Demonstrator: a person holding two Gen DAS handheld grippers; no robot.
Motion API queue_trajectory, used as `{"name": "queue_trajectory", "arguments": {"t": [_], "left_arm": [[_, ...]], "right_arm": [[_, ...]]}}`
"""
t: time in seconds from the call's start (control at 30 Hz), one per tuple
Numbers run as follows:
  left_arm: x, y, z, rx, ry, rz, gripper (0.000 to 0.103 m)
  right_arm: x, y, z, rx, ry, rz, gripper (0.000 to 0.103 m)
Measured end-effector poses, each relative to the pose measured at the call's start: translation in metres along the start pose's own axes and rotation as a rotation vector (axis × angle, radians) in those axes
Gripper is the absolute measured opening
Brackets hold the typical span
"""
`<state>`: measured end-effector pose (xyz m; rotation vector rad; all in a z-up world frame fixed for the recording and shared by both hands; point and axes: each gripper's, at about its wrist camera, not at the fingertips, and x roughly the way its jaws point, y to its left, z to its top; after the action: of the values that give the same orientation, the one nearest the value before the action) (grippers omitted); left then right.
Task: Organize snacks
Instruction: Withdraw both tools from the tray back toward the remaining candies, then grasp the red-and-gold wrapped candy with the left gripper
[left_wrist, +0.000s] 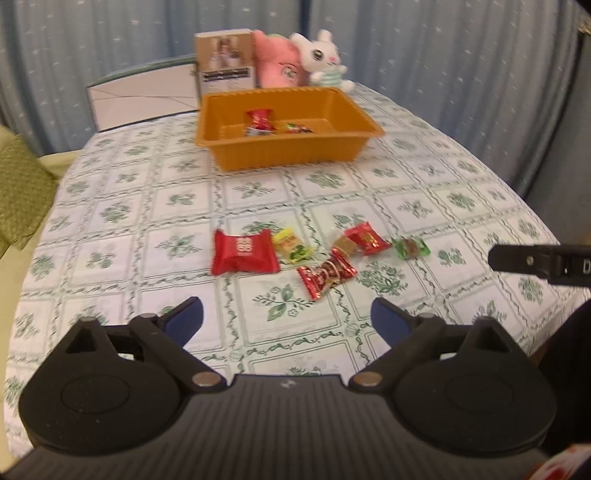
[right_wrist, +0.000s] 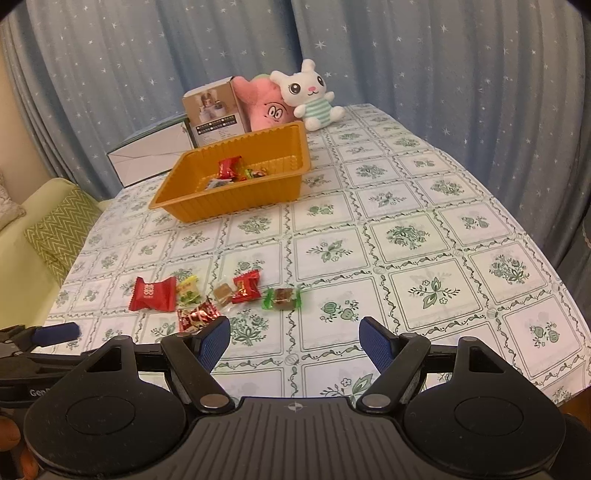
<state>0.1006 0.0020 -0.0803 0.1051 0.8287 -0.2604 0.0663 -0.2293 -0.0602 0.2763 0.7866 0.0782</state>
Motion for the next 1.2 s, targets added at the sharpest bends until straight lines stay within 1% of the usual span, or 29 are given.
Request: {"name": "queue_trajectory", "arguments": {"t": [0.13,0.2,0.37,0.47,0.5,0.53,0.6,0.7,0.77,0.8,0.9,0.97,1.03,1.2], "left_arm": [[0.017,-0.008,0.000,0.065,-0.001,-0.041,0.090],[0.028,-0.013,0.000,0.107,0.008,-0.049,0.086],[0.053,-0.021,0.004,0.184,0.019,-0.102,0.075],[0.065,-0.025,0.008,0.245,0.018,-0.116,0.070],[0.069,-0.026,0.010,0.264,0.015,-0.120,0.069],[0.072,-0.027,0.011,0.283,0.014,-0.123,0.067],[0.079,-0.029,0.015,0.322,0.014,-0.127,0.064],[0.090,-0.029,0.020,0.366,0.030,-0.144,0.055],[0.097,-0.029,0.023,0.386,0.043,-0.149,0.042],[0.100,-0.029,0.023,0.395,0.053,-0.149,0.041],[0.104,-0.029,0.024,0.397,0.072,-0.156,0.036],[0.103,-0.028,0.022,0.382,0.078,-0.155,0.027],[0.100,-0.025,0.020,0.338,0.081,-0.151,0.021],[0.089,-0.019,0.010,0.224,0.051,-0.115,0.019]], "right_arm": [[0.013,-0.005,-0.002,0.011,0.017,-0.006,0.076],[0.020,-0.008,-0.003,0.014,0.025,-0.012,0.076],[0.035,-0.011,-0.005,0.002,0.032,-0.018,0.076],[0.043,-0.014,-0.005,0.004,0.035,-0.021,0.076],[0.045,-0.015,-0.005,0.006,0.036,-0.023,0.075],[0.048,-0.016,-0.005,0.008,0.039,-0.026,0.070],[0.054,-0.017,-0.006,0.006,0.050,-0.030,0.066],[0.060,-0.018,-0.006,0.004,0.055,-0.035,0.065],[0.063,-0.019,-0.006,0.002,0.057,-0.035,0.065],[0.064,-0.018,-0.006,0.002,0.058,-0.036,0.065],[0.068,-0.019,-0.006,0.002,0.064,-0.031,0.065],[0.071,-0.019,-0.006,-0.003,0.068,-0.027,0.065],[0.075,-0.017,-0.005,-0.020,0.070,-0.017,0.065],[0.086,-0.010,0.000,-0.076,0.067,0.017,0.065]]}}
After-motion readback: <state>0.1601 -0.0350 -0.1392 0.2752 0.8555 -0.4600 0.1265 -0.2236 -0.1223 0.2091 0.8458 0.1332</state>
